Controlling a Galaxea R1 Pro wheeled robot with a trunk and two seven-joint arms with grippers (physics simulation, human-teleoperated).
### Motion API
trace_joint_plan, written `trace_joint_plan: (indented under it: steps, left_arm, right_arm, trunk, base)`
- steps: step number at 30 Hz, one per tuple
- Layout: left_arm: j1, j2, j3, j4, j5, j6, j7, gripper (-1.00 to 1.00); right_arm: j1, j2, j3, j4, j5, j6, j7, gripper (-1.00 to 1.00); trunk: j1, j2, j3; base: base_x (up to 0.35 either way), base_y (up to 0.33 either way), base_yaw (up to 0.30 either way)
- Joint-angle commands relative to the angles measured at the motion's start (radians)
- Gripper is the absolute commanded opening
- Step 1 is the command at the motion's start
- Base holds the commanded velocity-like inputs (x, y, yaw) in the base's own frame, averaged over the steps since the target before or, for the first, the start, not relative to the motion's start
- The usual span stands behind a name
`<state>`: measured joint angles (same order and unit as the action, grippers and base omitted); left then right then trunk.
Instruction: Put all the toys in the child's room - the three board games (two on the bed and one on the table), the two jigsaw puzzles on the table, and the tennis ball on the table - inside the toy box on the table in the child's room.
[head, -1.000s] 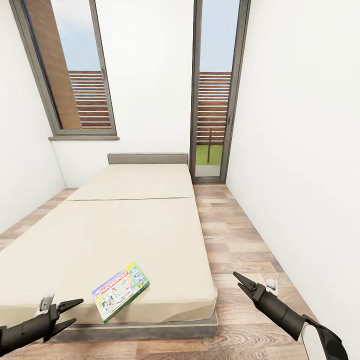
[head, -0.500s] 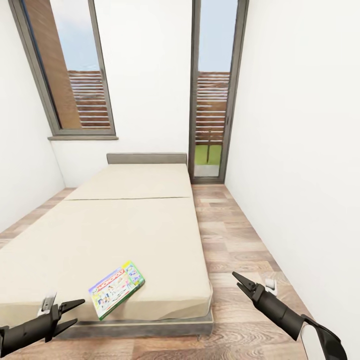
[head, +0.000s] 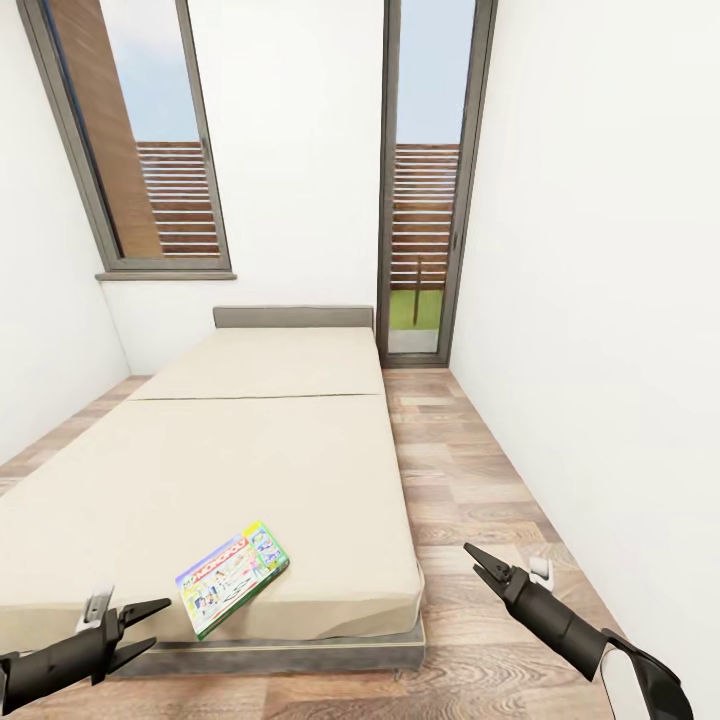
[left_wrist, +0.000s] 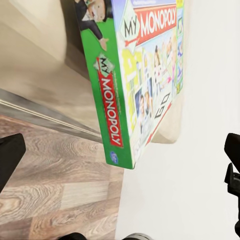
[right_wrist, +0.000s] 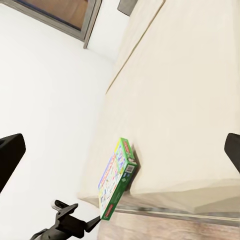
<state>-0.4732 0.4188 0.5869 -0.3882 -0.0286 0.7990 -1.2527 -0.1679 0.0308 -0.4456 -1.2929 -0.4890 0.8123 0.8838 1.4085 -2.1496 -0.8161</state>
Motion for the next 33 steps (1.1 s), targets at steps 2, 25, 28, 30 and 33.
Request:
trace_joint_plan:
  steps: [2, 25, 28, 30, 33]
  left_arm:
    - [-0.001, -0.001, 0.004, 0.000, -0.003, 0.010, -0.004, 1.00]
    - [-0.001, -0.025, 0.004, 0.006, -0.001, -0.070, -0.010, 1.00]
    - [-0.001, -0.026, 0.004, 0.015, -0.001, -0.075, -0.012, 1.00]
    - [-0.001, -0.027, 0.004, 0.019, -0.001, -0.077, -0.014, 1.00]
    - [-0.001, -0.028, 0.004, 0.023, -0.002, -0.079, -0.015, 1.00]
  right_arm:
    - [-0.001, 0.001, -0.002, 0.000, 0.000, 0.005, 0.003, 1.00]
    - [-0.001, 0.001, -0.002, -0.004, 0.000, 0.004, 0.008, 1.00]
    - [-0.001, 0.000, -0.002, -0.004, -0.001, 0.005, 0.009, 1.00]
    - [-0.001, 0.000, -0.002, -0.005, -0.001, 0.005, 0.009, 1.00]
    - [-0.001, 0.000, -0.002, -0.005, -0.001, 0.005, 0.009, 1.00]
  trunk:
    - [0.000, 0.000, -0.001]
    - [0.000, 0.000, -0.001]
    - [0.000, 0.000, -0.001]
    - [0.000, 0.000, -0.001]
    - [0.000, 0.000, -0.001]
  base:
    - [0.000, 0.000, 0.000]
    - [0.000, 0.000, 0.000]
    - [0.000, 0.000, 0.000]
    - [0.000, 0.000, 0.000]
    - [0.000, 0.000, 0.000]
